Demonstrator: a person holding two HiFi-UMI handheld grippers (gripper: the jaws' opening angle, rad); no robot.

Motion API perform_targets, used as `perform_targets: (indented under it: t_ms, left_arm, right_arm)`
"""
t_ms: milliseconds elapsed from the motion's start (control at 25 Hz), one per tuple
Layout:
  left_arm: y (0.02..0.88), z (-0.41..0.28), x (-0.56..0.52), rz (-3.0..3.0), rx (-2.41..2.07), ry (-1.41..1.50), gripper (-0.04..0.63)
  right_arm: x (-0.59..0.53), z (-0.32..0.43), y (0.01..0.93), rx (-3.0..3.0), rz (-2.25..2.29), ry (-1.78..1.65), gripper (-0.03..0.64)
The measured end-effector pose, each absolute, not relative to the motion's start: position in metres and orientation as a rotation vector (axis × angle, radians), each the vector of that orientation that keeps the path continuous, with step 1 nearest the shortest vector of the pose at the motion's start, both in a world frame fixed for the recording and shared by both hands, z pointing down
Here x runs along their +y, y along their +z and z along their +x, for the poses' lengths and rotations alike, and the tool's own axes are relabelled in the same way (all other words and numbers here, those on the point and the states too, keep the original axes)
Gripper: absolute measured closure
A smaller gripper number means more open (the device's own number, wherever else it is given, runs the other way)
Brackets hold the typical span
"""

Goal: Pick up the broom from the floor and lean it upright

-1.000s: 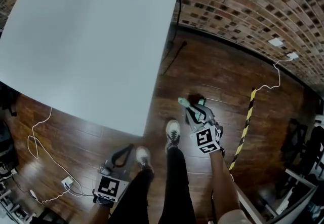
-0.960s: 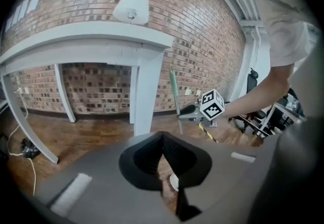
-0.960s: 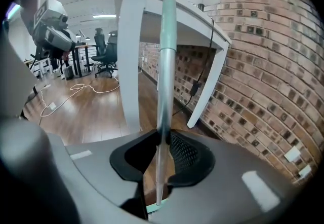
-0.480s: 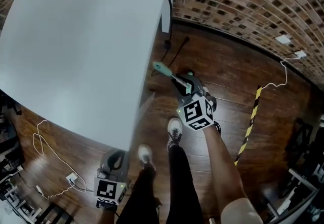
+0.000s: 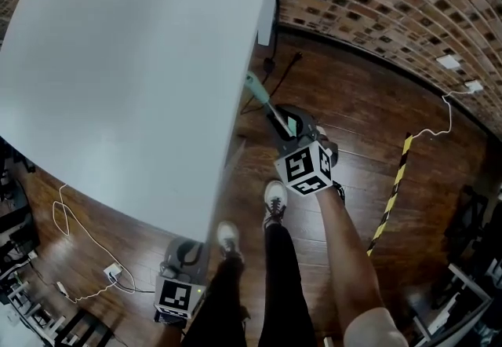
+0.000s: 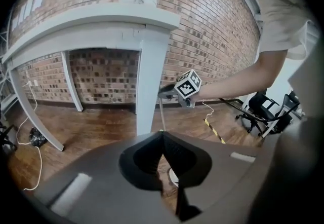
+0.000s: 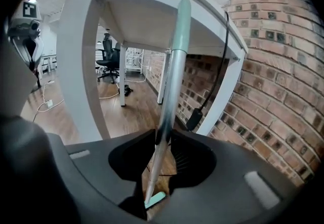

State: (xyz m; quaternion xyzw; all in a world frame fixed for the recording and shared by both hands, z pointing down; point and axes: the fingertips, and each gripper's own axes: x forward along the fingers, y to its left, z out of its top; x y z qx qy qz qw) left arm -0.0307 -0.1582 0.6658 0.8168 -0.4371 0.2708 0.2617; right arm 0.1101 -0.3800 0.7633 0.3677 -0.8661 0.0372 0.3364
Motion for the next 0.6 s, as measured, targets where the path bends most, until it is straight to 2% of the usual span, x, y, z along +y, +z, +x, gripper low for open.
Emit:
perform_targets:
  t_ms: [600]
  left_arm:
    - [0.682, -0.040, -0.155, 2.174, -1.159, 0.740, 0.594]
  right_arm:
    - [-0.399, 0.122, 0.772, -2.237, 1.039, 0.135, 0.483]
